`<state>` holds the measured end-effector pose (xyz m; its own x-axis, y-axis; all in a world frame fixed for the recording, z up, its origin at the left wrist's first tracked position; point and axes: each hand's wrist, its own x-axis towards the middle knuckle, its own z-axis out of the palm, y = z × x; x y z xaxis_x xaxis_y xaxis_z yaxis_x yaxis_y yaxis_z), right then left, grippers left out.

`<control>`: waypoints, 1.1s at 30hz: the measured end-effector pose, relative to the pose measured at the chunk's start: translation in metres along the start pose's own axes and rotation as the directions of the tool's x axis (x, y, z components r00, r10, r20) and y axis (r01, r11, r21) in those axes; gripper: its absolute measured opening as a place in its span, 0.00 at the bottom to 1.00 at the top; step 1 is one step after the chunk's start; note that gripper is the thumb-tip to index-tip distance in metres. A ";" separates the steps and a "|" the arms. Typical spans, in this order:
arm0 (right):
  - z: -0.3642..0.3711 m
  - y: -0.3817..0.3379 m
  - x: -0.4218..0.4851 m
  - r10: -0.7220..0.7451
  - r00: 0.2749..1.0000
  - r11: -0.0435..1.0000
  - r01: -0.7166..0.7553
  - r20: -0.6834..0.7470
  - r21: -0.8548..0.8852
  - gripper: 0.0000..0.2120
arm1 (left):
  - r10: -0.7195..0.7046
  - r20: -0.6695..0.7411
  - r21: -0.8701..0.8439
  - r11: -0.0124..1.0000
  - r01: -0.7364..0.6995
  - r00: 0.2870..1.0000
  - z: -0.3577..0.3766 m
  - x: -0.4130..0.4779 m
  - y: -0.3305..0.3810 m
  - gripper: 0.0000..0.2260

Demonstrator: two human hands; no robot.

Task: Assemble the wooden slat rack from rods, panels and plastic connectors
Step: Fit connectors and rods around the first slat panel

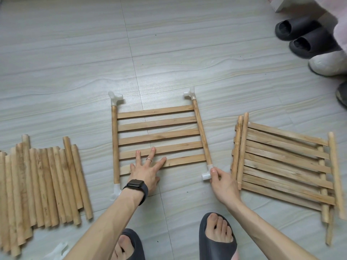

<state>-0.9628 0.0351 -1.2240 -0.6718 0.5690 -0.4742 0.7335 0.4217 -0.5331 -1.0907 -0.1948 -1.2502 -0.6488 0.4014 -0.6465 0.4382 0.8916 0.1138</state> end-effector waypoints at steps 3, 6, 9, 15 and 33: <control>-0.001 0.001 0.002 0.014 1.000 1.000 -0.014 -0.007 -0.009 0.22 | 0.000 -0.005 0.005 1.000 0.000 1.000 0.001 0.000 0.000 0.35; 0.000 0.005 0.000 0.023 1.000 0.999 -0.023 -0.015 0.033 0.22 | 0.005 -0.005 0.015 1.000 -0.005 1.000 0.002 0.000 0.000 0.35; 0.002 0.009 0.000 0.004 0.999 1.000 -0.004 0.036 0.008 0.17 | 0.007 -0.008 0.019 1.000 -0.007 1.000 0.004 0.000 0.002 0.35; 0.005 0.007 0.006 -0.088 0.996 0.968 0.090 0.019 -0.233 0.19 | -0.018 -0.021 0.014 1.000 0.018 1.000 0.015 -0.008 0.011 0.36; -0.001 -0.001 0.010 -0.117 0.992 0.834 0.121 0.042 -0.538 0.15 | 0.016 -0.044 0.031 0.999 -0.014 0.999 0.025 -0.013 0.011 0.37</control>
<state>-0.9698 0.0413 -1.2273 -0.7569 0.4854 -0.4376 0.5858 0.8008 -0.1249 -1.0616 -0.1951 -1.2599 -0.6684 0.4241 -0.6111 0.4664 0.8789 0.0999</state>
